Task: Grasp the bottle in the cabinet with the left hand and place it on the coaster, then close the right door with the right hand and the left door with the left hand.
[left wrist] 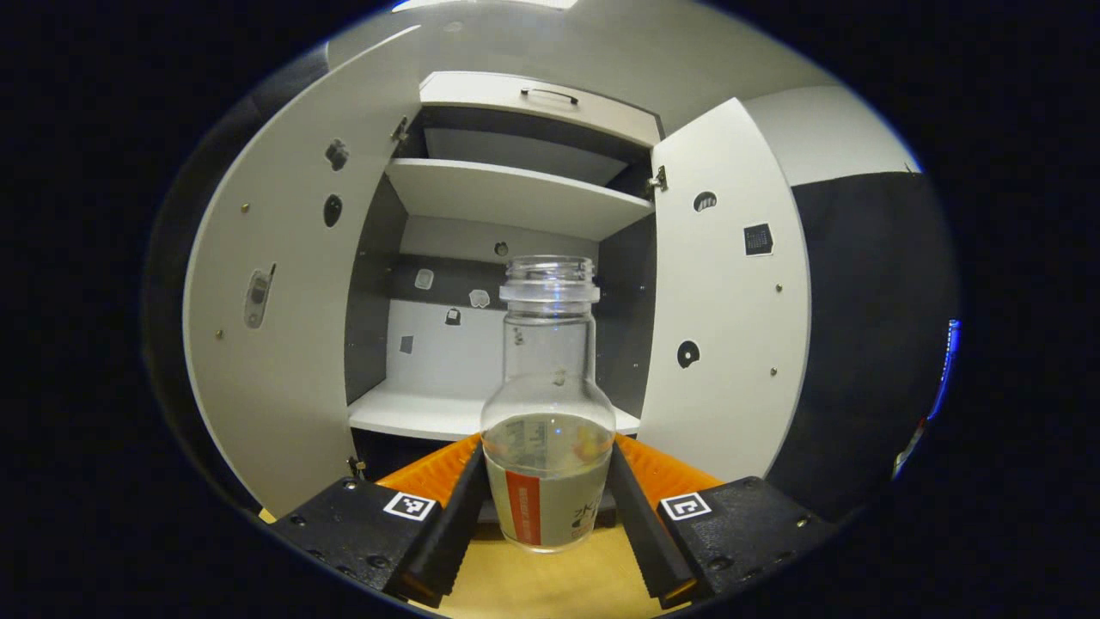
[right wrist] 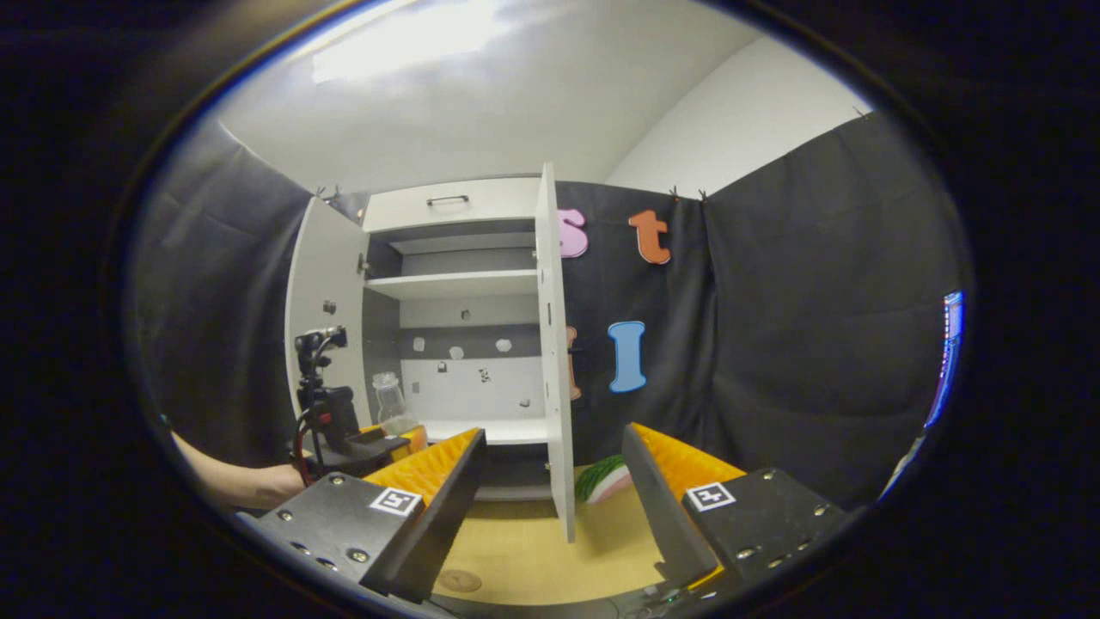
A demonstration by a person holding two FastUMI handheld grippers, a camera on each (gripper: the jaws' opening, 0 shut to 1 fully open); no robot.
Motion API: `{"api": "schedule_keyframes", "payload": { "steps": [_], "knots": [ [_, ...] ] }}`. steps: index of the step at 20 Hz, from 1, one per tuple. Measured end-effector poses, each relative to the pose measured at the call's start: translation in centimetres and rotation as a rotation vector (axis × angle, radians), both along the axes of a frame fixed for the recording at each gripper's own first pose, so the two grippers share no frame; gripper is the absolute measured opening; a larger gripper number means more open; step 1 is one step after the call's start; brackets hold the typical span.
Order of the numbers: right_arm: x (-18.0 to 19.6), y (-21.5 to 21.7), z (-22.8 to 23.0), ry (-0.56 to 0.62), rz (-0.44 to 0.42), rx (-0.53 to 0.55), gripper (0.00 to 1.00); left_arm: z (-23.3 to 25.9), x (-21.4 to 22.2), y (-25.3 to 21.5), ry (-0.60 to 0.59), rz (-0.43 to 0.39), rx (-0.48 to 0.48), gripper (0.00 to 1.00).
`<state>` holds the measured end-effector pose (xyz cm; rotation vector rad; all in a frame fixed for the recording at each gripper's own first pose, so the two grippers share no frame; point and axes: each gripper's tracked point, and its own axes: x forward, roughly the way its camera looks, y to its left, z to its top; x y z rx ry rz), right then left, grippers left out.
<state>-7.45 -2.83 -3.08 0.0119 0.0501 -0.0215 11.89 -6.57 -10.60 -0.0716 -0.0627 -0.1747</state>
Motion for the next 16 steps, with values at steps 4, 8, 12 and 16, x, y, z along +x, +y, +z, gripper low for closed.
{"api": "schedule_keyframes", "payload": {
  "steps": [4, 8, 12, 16],
  "knots": [
    [-1.2, -1.9, 0.1, -0.001, -0.012, 0.021, 0.96, -6.2, -2.2, -1.8, 0.066, -0.034, 0.056, 0.81],
    [-1.0, -4.1, -1.2, 0.031, -0.049, 0.005, 0.96, -10.8, -3.0, -2.6, 0.026, -0.067, 0.112, 0.8],
    [0.2, -4.1, -0.6, 0.01, -0.043, 0.018, 0.96, -17.8, -4.0, -3.0, 0.103, -0.121, 0.142, 0.8],
    [1.5, -1.2, -0.5, -0.009, 0.04, 0.088, 0.96, -22.1, -5.4, -2.5, 0.134, -0.156, 0.125, 0.81]
  ]
}}
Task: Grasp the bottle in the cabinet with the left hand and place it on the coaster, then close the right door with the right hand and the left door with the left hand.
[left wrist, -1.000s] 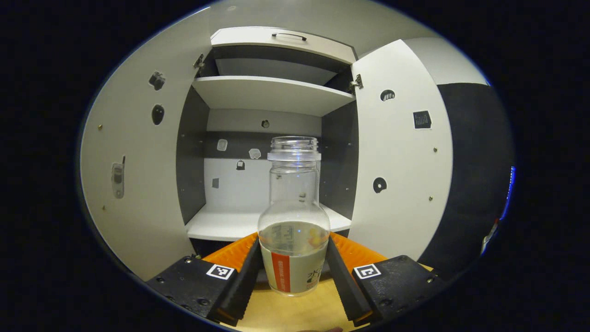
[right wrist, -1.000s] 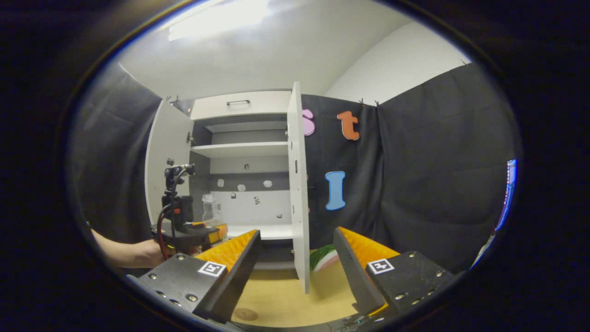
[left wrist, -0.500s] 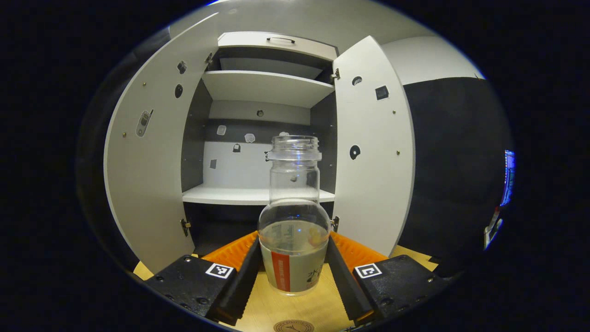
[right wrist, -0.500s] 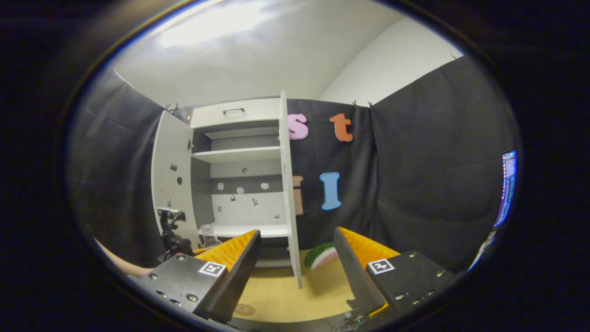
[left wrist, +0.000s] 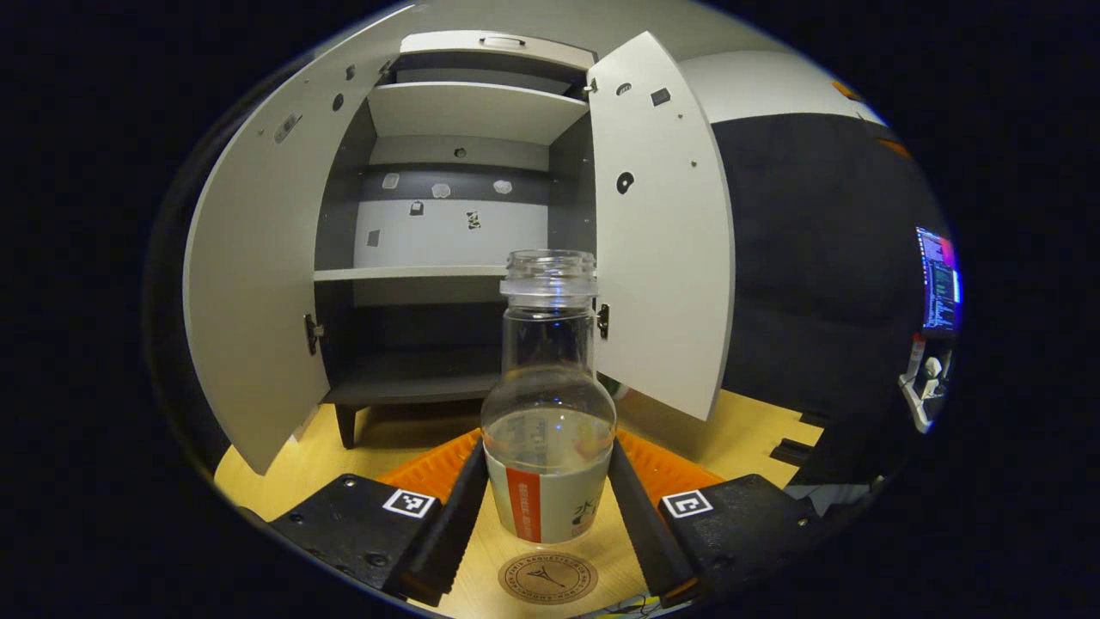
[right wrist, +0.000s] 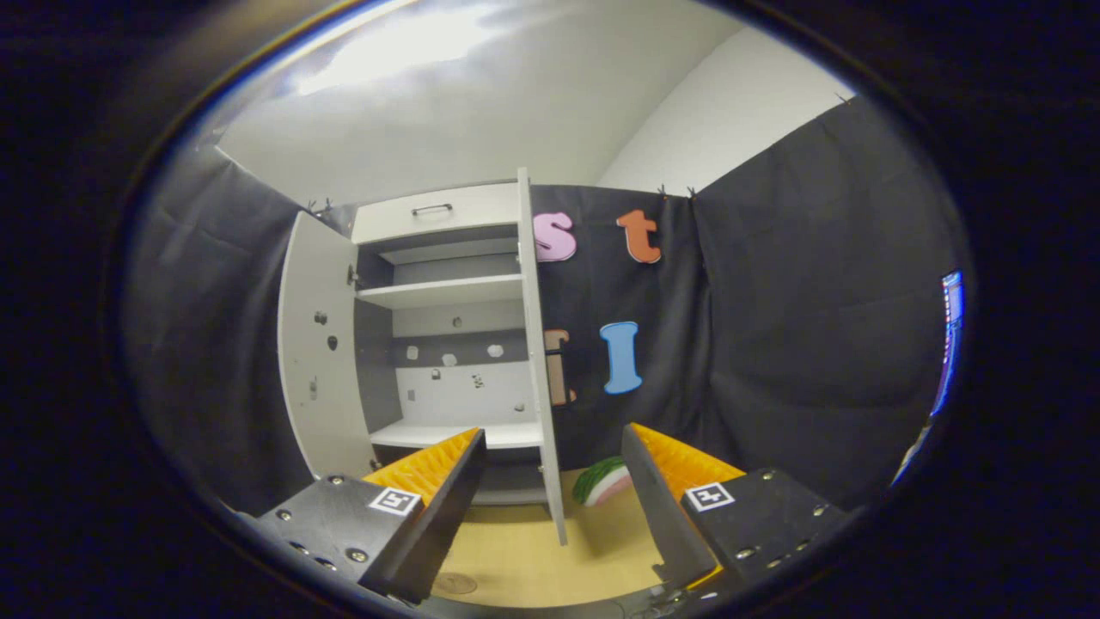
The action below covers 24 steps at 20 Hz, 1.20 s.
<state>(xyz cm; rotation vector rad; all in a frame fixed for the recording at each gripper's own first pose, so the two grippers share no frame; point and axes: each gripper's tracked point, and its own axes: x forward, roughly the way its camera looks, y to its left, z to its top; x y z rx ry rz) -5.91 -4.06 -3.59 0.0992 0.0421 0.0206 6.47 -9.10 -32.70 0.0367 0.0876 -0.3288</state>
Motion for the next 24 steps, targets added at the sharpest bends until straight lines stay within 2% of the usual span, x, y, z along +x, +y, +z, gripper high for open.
{"api": "schedule_keyframes", "payload": {
  "steps": [2, 4, 8, 10, 15, 18, 20, 24],
  "knots": [
    [1.1, 0.3, -0.4, 0.008, 0.003, 0.028, 0.94, -2.6, -0.3, -0.3, 0.009, -0.042, 0.028, 0.81],
    [2.1, 0.3, -0.2, 0.001, -0.015, 0.006, 0.96, -4.5, -0.4, -0.5, 0.0, -0.063, 0.064, 0.81],
    [3.4, 2.4, -0.4, 0.007, 0.048, -0.051, 0.96, -6.1, -1.0, -1.6, -0.023, -0.108, 0.11, 0.81],
    [3.9, 2.0, -1.3, 0.034, 0.035, -0.09, 0.94, -6.7, -1.2, -1.8, -0.01, -0.128, 0.111, 0.81],
    [4.6, 1.8, -2.0, 0.056, -0.004, -0.122, 0.96, -8.3, -1.3, -0.9, 0.044, -0.144, 0.09, 0.82],
    [4.9, 3.0, -1.9, 0.051, 0.014, -0.109, 0.96, -9.7, -1.4, -0.8, 0.083, -0.159, 0.09, 0.82],
    [5.3, 4.7, -2.3, 0.053, 0.043, -0.079, 0.94, -9.4, -1.1, -0.8, 0.064, -0.152, 0.07, 0.82],
    [6.1, 5.6, -3.8, 0.1, 0.052, -0.097, 0.96, -10.5, -1.3, -1.1, 0.086, -0.168, 0.057, 0.82]
  ]
}}
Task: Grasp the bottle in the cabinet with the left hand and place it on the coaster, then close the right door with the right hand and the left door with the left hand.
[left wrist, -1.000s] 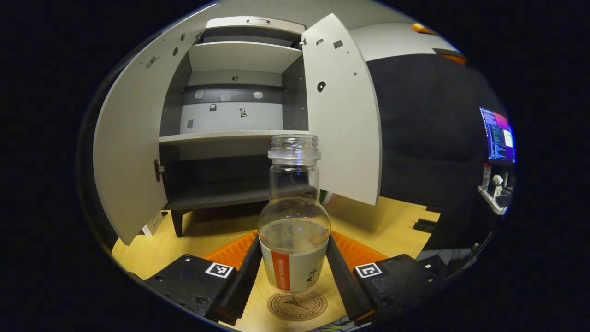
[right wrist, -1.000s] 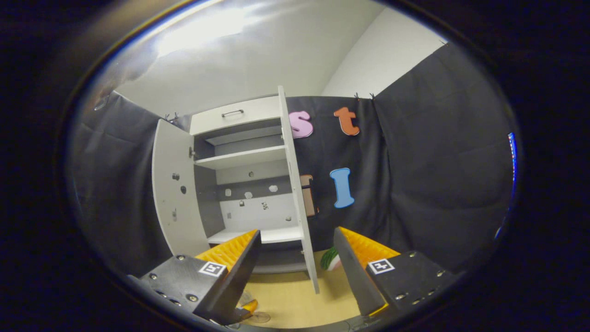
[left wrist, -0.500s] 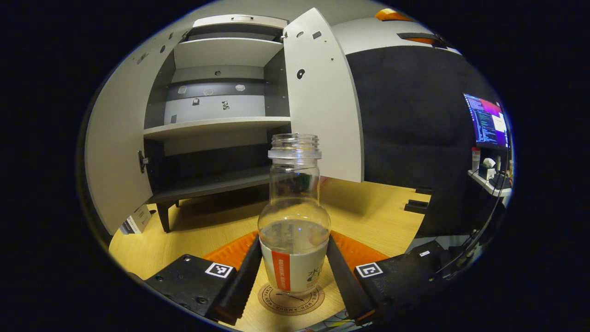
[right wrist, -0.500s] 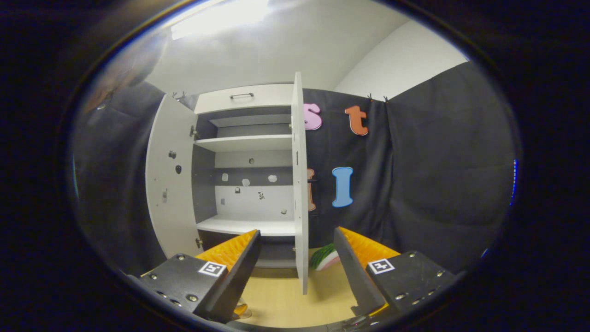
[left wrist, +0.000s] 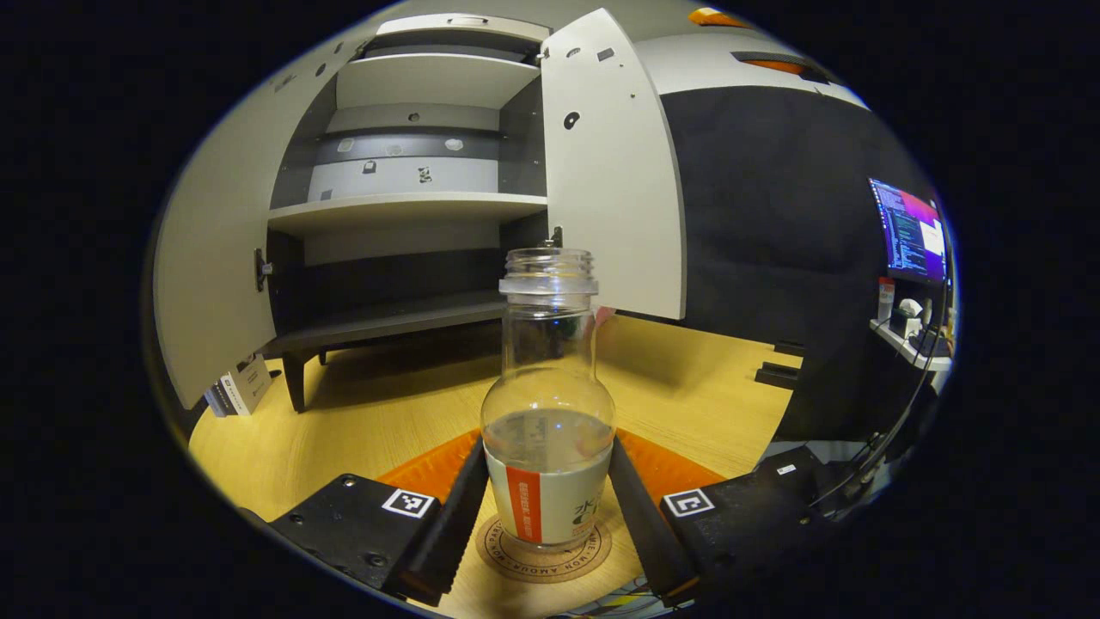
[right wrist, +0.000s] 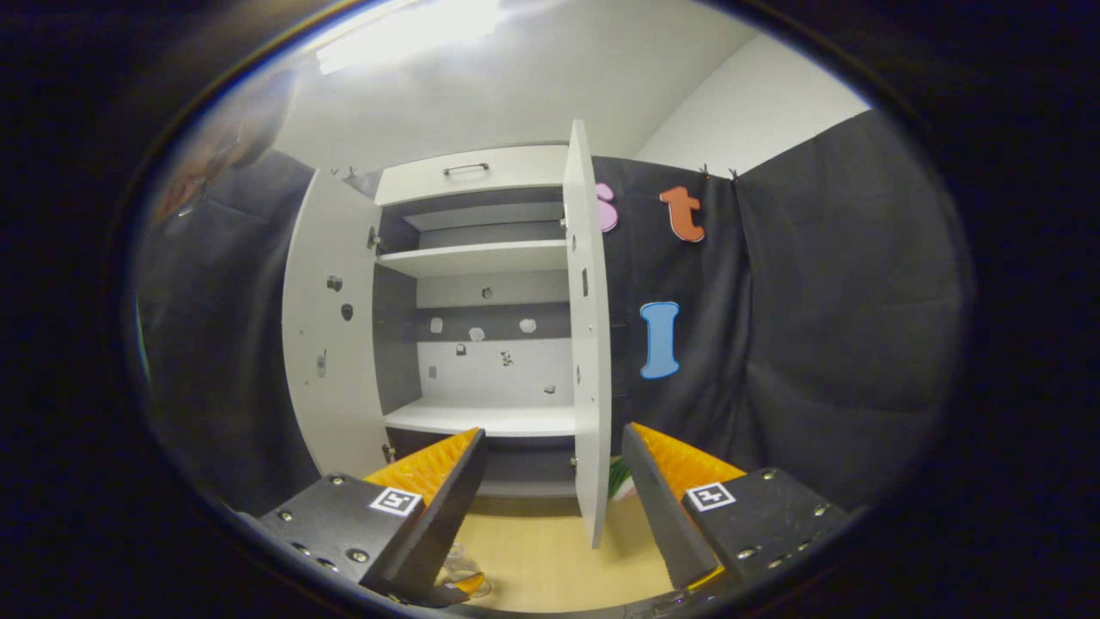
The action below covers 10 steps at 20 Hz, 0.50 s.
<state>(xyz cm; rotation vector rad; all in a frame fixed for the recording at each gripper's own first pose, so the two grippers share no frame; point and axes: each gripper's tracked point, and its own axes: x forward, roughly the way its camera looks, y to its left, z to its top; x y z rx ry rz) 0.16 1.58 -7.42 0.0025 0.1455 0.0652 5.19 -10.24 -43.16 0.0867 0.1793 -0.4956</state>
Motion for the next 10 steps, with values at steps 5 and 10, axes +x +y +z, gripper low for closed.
{"api": "schedule_keyframes", "payload": {
  "steps": [5, 10],
  "knots": [
    [-0.2, 0.8, -0.2, -0.005, 0.013, 0.012, 0.96, -0.5, -0.7, 0.2, 0.011, -0.012, 0.02, 0.82],
    [-1.0, -0.2, 0.0, -0.019, -0.02, 0.034, 0.96, 0.6, -1.0, 1.2, 0.009, -0.026, 0.063, 0.92]
  ]
}}
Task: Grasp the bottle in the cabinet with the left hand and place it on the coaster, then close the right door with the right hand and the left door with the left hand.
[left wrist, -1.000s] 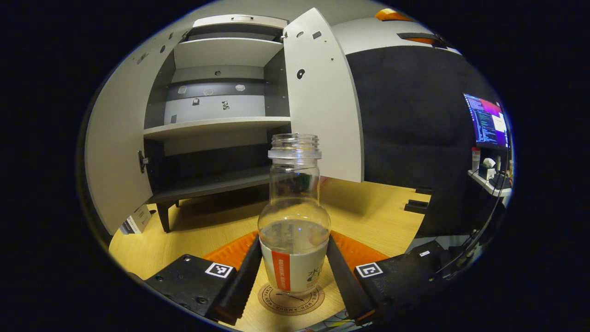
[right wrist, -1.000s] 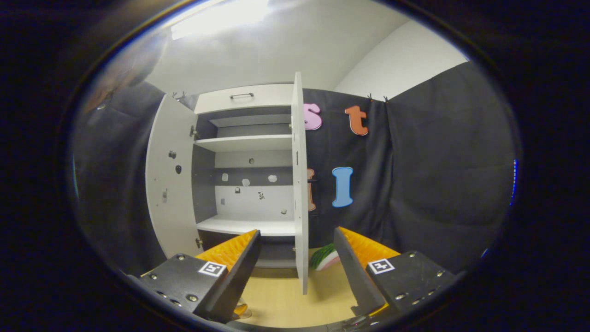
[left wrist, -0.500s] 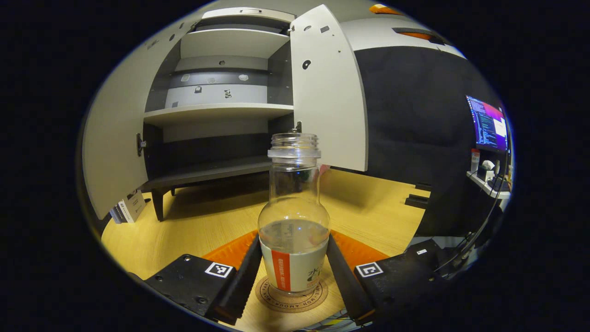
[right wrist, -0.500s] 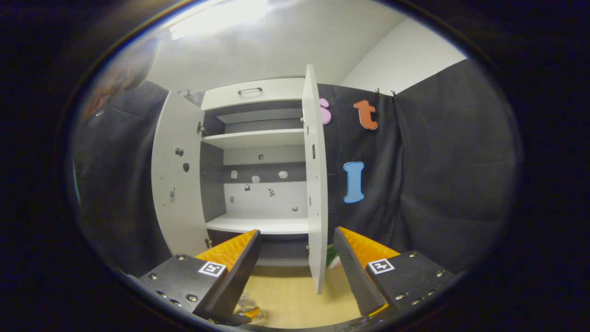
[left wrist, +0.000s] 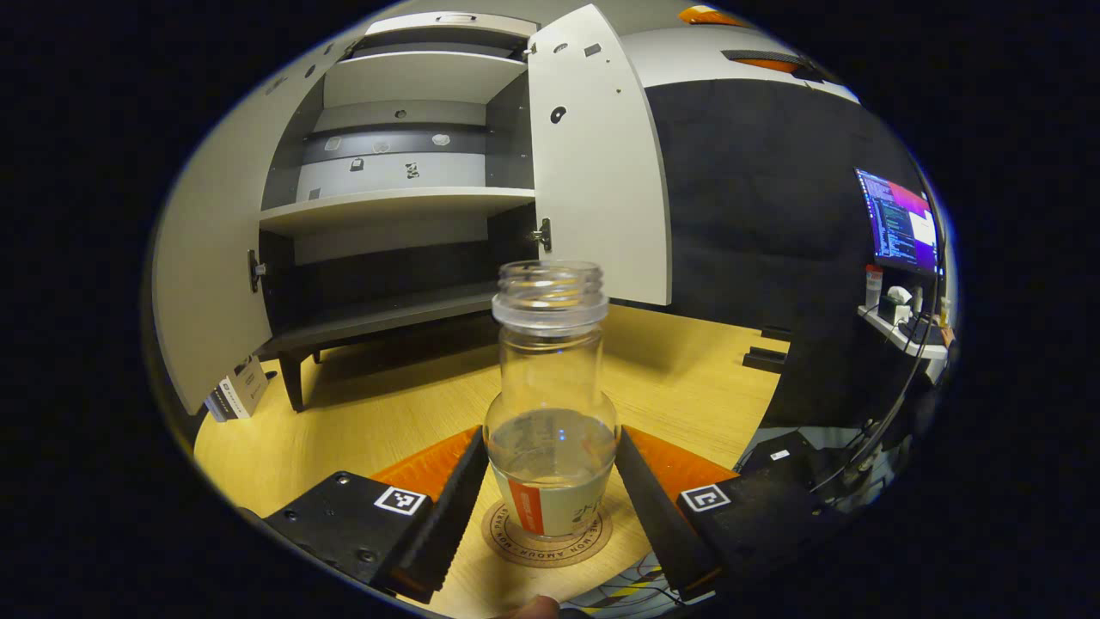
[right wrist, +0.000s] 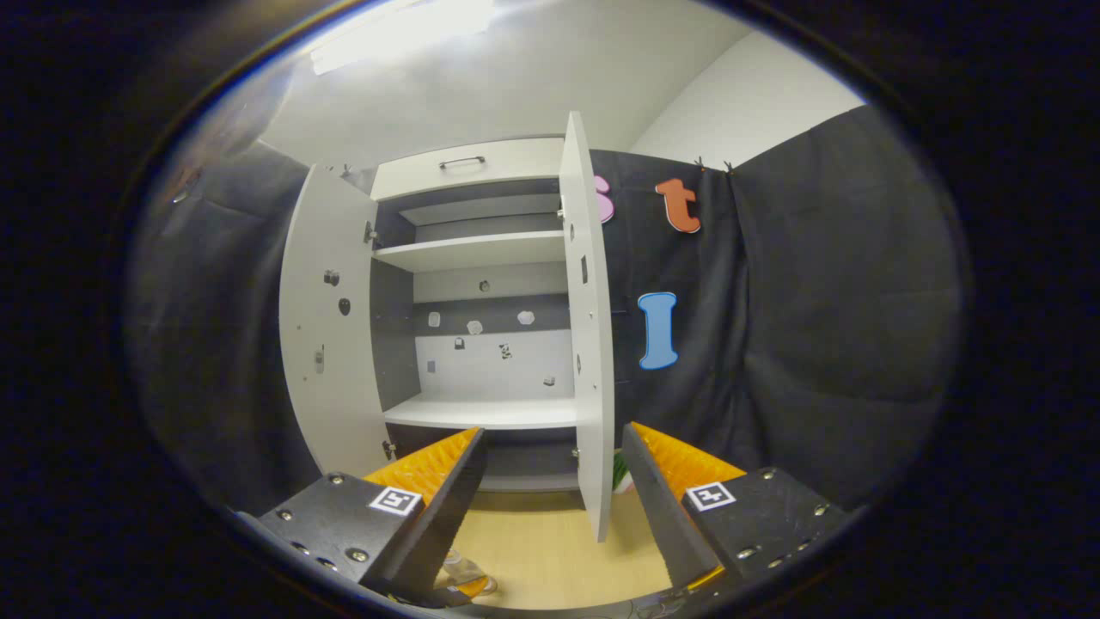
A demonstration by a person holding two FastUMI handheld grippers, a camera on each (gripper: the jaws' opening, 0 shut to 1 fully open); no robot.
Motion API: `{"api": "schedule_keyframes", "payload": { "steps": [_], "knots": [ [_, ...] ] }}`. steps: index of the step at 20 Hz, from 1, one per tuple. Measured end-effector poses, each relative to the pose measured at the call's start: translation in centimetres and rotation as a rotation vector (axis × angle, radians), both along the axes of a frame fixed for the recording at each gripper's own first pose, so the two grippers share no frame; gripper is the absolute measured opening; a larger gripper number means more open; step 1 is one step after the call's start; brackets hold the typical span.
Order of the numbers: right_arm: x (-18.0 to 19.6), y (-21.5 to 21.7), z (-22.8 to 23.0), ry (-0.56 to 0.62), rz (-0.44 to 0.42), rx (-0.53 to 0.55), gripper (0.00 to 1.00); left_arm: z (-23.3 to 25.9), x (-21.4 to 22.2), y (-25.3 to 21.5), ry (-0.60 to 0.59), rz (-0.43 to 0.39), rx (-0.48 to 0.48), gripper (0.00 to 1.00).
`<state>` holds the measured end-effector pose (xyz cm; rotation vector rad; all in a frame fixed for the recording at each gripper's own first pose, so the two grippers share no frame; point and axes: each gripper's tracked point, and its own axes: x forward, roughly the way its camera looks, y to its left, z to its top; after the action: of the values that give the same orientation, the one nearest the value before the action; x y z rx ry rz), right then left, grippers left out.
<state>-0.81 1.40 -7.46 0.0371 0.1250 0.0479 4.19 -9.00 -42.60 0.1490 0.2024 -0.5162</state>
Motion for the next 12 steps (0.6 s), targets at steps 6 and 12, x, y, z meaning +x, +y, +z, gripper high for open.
{"api": "schedule_keyframes", "payload": {
  "steps": [6, 12],
  "knots": [
    [0.1, -1.9, 2.2, -0.07, -0.02, 0.045, 0.96, 4.6, -0.8, 1.1, -0.01, -0.023, -0.008, 0.92],
    [1.7, -4.4, 2.5, -0.073, -0.034, 0.019, 0.96, 14.5, -1.4, 3.4, -0.101, 0.017, -0.053, 0.92]
  ]
}}
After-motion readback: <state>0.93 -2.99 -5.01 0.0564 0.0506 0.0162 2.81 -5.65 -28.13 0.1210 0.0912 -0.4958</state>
